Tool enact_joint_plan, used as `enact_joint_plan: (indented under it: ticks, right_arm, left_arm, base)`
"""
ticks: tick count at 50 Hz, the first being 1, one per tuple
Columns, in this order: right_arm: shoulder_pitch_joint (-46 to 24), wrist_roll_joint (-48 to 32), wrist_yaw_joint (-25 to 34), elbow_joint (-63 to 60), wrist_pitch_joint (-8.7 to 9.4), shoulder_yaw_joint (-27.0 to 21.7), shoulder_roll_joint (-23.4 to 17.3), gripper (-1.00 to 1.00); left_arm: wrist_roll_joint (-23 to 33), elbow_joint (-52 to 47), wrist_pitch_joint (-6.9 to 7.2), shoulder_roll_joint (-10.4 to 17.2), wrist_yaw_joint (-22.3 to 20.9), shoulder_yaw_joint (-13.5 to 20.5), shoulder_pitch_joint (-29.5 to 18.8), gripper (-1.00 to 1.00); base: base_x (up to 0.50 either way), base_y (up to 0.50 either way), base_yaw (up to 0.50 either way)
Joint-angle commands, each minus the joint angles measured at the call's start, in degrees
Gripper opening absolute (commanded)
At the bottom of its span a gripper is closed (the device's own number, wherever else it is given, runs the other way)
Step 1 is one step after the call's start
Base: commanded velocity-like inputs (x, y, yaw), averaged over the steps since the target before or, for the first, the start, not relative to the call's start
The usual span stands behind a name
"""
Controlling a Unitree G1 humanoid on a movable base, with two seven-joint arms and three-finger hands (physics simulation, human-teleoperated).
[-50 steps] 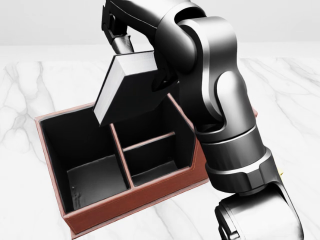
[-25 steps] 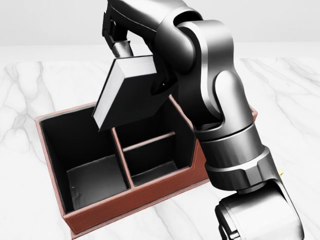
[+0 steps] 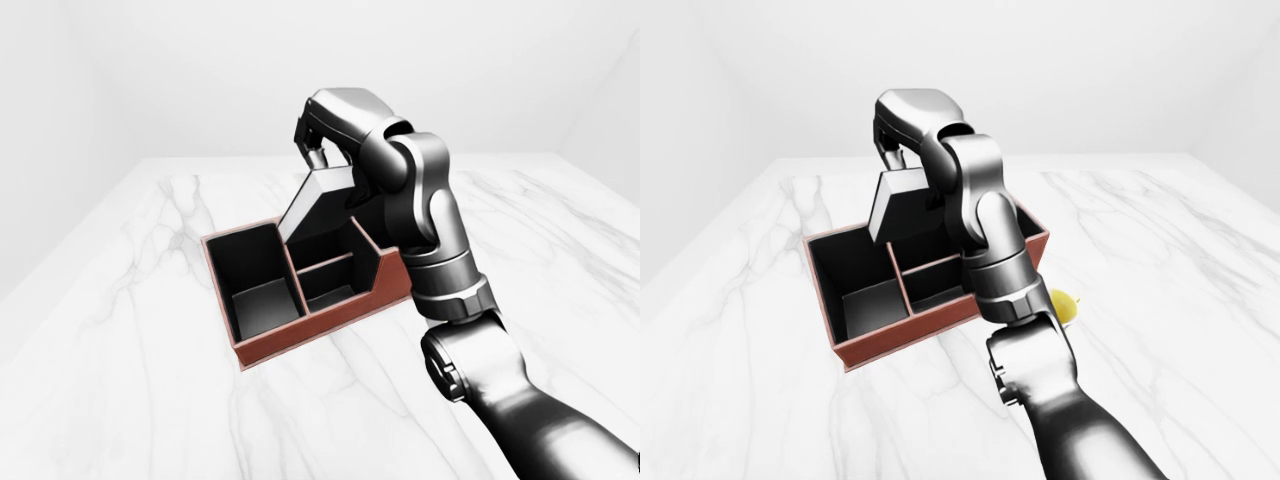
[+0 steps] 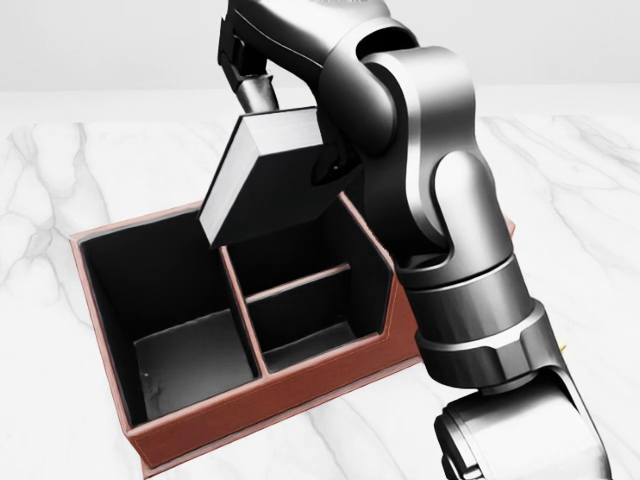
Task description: Pick up the book and place it in the front compartment of the caddy.
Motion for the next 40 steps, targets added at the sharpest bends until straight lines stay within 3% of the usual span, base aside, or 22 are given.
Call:
enact_joint_plan:
  ticks: [1, 11, 24, 40]
  right_arm:
    - [2.0, -5.0, -2.5, -3.3, 0.00, 0.4, 0.5, -1.00]
    - [4.1, -6.5, -5.2, -2.9, 0.00, -0.1, 2.2, -1.00]
    - [1.7, -5.4, -16.8, 6.4, 0.00, -1.0, 1.0, -1.00]
    - [1.5, -3.6, -23.9, 12.5, 0.00, -0.4, 0.9, -1.00]
  left_arm:
    - [0.0, 0.1, 0.00, -0.1, -0.1, -0.2, 0.1, 1.00]
    - [-1.9, -0.4, 0.00, 1.0, 1.2, 1.3, -0.1, 1.00]
    - [-1.0, -0.6, 0.00, 0.9, 1.3, 0.6, -0.1, 1.00]
    - [-1.1, -0.4, 0.00, 0.4, 0.5, 1.1, 0.2, 1.00]
  base:
    - [0.00, 0.00, 0.00]
    - [0.00, 0.00, 0.00]
    - [0.00, 0.00, 0.00]
    - [0.00, 0.00, 0.00]
